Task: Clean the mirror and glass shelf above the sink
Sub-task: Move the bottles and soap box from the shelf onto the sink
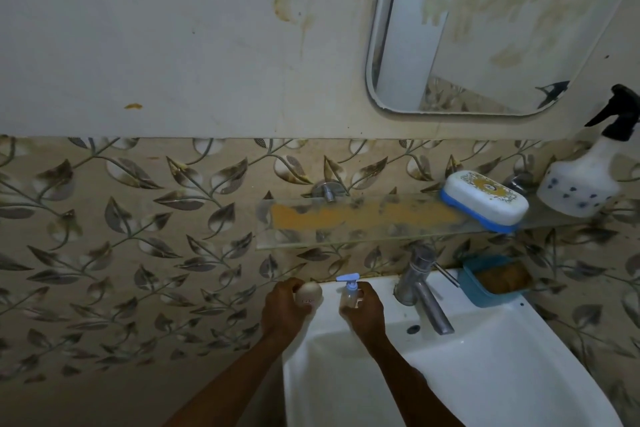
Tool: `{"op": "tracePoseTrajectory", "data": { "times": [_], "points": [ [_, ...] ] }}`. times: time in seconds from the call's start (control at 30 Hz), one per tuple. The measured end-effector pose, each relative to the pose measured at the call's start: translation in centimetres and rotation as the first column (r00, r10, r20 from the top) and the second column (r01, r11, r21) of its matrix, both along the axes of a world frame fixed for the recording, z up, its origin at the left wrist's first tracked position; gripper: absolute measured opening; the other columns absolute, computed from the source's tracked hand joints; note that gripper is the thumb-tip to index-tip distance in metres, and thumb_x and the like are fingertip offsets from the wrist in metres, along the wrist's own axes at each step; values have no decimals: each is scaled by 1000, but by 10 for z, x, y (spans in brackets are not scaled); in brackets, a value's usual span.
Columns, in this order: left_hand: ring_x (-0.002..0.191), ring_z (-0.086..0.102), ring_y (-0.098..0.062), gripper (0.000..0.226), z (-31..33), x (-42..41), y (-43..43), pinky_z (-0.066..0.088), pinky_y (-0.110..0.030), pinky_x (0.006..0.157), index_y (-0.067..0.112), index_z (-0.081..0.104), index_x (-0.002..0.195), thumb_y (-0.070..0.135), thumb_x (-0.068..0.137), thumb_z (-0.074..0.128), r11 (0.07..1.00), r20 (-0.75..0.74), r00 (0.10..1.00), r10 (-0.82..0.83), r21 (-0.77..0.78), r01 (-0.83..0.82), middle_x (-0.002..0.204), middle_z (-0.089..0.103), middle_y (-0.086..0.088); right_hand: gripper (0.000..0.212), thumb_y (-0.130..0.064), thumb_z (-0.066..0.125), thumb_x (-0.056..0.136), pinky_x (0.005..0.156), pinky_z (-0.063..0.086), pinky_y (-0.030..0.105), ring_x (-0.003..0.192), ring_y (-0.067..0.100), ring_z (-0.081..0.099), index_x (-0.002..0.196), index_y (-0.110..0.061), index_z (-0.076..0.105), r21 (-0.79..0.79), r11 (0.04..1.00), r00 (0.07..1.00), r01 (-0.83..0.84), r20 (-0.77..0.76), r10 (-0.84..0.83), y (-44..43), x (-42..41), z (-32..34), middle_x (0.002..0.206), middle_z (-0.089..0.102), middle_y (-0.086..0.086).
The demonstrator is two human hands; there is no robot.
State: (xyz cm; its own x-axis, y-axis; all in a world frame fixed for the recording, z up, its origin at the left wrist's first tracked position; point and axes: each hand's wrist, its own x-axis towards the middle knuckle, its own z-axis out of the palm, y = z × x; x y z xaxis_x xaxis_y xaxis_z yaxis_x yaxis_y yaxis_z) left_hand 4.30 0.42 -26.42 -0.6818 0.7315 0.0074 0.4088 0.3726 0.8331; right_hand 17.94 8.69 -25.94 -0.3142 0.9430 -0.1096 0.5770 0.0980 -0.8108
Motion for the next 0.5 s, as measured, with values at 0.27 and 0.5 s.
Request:
{"op": "tracePoseTrajectory", "data": {
  "times": [0.27,0.5],
  "points": [
    [110,53,-30,63,5,3,-9,42,-38,88,19,62,115,39,59,84,999,-184,983,-28,31,35,117,63,-6,43,15,55,83,80,43,7,93,10,63,106,-18,71,-15,988,944,152,-294,-149,-14,47,24,101,68,-6],
    [121,44,-30,67,23,5,-3,34,-39,94,17,59,120,47,64,78,989,-338,930,-143,-30,142,130,52,-7,11,7,56,84,69,46,32,83,24,54,92,4,63,547,661,839,513,-483,-252,-3,108,159,90,60,20]
  ]
}}
